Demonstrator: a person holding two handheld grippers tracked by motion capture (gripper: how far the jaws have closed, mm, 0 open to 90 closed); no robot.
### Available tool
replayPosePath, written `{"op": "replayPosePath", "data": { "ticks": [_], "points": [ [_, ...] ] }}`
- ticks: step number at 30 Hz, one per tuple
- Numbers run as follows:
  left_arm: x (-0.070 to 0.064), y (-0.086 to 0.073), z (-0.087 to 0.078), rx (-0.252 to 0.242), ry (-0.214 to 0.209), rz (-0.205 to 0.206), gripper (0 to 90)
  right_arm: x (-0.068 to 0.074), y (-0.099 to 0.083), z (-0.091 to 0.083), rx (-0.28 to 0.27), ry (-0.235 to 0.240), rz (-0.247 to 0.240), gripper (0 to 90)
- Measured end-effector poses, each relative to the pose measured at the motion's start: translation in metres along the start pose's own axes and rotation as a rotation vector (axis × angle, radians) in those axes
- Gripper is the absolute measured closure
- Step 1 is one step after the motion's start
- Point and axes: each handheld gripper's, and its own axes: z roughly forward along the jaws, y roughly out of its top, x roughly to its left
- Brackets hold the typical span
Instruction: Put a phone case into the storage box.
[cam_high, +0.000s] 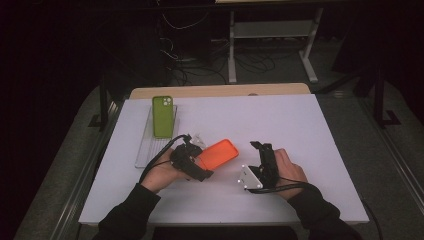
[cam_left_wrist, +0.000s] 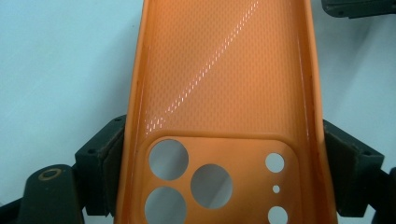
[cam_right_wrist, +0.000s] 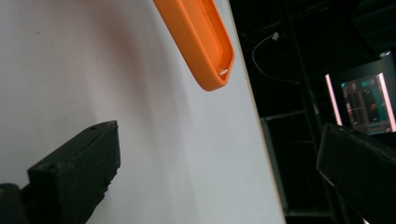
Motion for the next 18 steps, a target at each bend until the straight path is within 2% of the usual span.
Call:
{"op": "replayPosePath", "data": {
  "ticks": [3, 9, 10, 11, 13, 14, 16, 17, 18],
  "points": [
    [0.001, 0.000, -0.001, 0.010, 0.000, 0.015, 15.8, 0.002, 0.002, 0.000, 0.000, -0.024, -0.071, 0.0],
    [0.001, 0.002, -0.002, 0.018, 0.005, 0.022, 15.8, 0.007, 0.006, -0.001, -0.005, -0.067, -0.137, 0.0],
    [-0.001, 0.003, -0.001, 0.006, 0.007, 0.012, 15.8, 0.009, 0.007, 0.000, -0.014, -0.083, -0.114, 0.0],
    [-0.003, 0.003, 0.000, -0.011, 0.010, -0.010, 15.8, 0.009, 0.009, 0.000, -0.018, -0.094, -0.129, 0.0],
    [-0.001, 0.005, -0.001, 0.005, 0.008, 0.011, 15.8, 0.011, 0.011, 0.001, -0.024, -0.107, -0.149, 0.0],
    [0.000, 0.007, -0.002, 0.017, 0.011, 0.030, 15.8, 0.009, 0.011, 0.003, -0.037, -0.109, -0.187, 0.0],
    [-0.001, 0.009, -0.002, 0.017, 0.020, 0.035, 15.8, 0.010, 0.012, 0.007, -0.049, -0.120, -0.212, 0.0],
    [-0.001, 0.011, -0.003, 0.020, 0.023, 0.036, 15.8, 0.009, 0.013, 0.007, -0.029, -0.104, -0.238, 0.0],
    [-0.002, 0.012, -0.002, 0.018, 0.022, 0.036, 15.8, 0.009, 0.014, 0.008, -0.032, -0.111, -0.245, 0.0]
  ]
}}
